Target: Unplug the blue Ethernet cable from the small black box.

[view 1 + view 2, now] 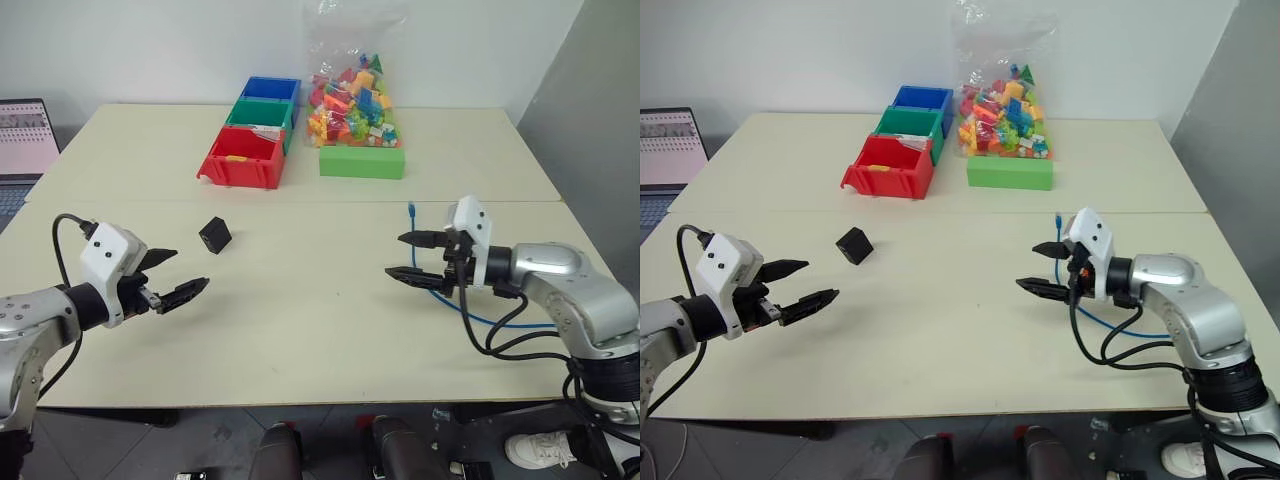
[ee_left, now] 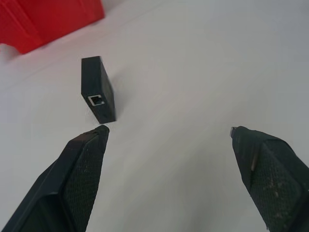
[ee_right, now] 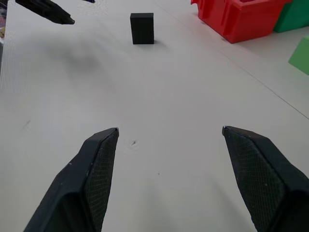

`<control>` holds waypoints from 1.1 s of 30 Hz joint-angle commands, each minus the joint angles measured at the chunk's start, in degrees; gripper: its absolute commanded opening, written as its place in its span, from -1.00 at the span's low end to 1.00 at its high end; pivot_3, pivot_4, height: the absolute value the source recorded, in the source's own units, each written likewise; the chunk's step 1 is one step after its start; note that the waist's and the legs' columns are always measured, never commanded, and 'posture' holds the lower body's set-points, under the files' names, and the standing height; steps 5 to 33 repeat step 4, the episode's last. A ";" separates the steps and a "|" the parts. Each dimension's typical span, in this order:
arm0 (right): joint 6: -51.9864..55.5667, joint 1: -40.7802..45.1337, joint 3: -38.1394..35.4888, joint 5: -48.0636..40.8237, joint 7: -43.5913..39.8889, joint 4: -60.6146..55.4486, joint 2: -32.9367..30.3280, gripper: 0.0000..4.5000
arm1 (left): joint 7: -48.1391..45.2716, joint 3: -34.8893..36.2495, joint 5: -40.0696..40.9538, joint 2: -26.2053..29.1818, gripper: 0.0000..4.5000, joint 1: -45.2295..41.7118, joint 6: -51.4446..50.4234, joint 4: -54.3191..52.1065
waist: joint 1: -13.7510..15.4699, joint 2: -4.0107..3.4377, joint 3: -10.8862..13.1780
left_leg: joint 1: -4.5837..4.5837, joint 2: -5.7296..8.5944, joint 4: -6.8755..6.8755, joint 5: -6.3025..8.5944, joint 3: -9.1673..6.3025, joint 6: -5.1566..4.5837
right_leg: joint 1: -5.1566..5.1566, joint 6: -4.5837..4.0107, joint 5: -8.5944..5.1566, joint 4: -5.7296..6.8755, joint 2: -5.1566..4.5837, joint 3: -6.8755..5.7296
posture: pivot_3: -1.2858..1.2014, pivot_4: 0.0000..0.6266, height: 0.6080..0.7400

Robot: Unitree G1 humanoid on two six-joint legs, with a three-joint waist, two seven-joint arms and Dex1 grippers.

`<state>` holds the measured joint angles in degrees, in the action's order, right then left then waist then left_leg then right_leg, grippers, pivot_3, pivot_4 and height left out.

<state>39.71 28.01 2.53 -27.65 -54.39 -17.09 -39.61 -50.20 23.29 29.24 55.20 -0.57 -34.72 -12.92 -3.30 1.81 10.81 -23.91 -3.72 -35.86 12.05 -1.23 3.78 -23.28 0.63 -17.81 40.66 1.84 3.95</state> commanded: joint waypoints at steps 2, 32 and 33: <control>-1.04 1.31 -2.31 -1.56 -2.04 0.53 -1.58 0.61 | -1.38 2.93 1.26 2.40 0.92 -1.47 -1.68 -0.19 | 0.04 0.01 0.02 | -0.01 0.00 0.00 0.00 -0.01 0.00 | 0.00 0.00 0.00 0.00 0.00 0.01 | 0.03 -0.52 1.00; -1.27 1.42 -2.27 -1.55 -2.13 0.91 -1.75 0.61 | -2.13 2.84 1.65 2.58 0.92 -1.54 -2.26 -0.31 | 0.04 0.01 0.02 | -0.02 0.01 0.00 0.00 -0.01 0.00 | 0.00 0.00 0.00 0.00 0.00 0.03 | 0.03 -0.52 1.00; -1.27 1.42 -2.27 -1.55 -2.13 0.91 -1.75 0.61 | -2.13 2.84 1.65 2.58 0.92 -1.54 -2.26 -0.31 | 0.04 0.01 0.02 | -0.02 0.01 0.00 0.00 -0.01 0.00 | 0.00 0.00 0.00 0.00 0.00 0.03 | 0.03 -0.52 1.00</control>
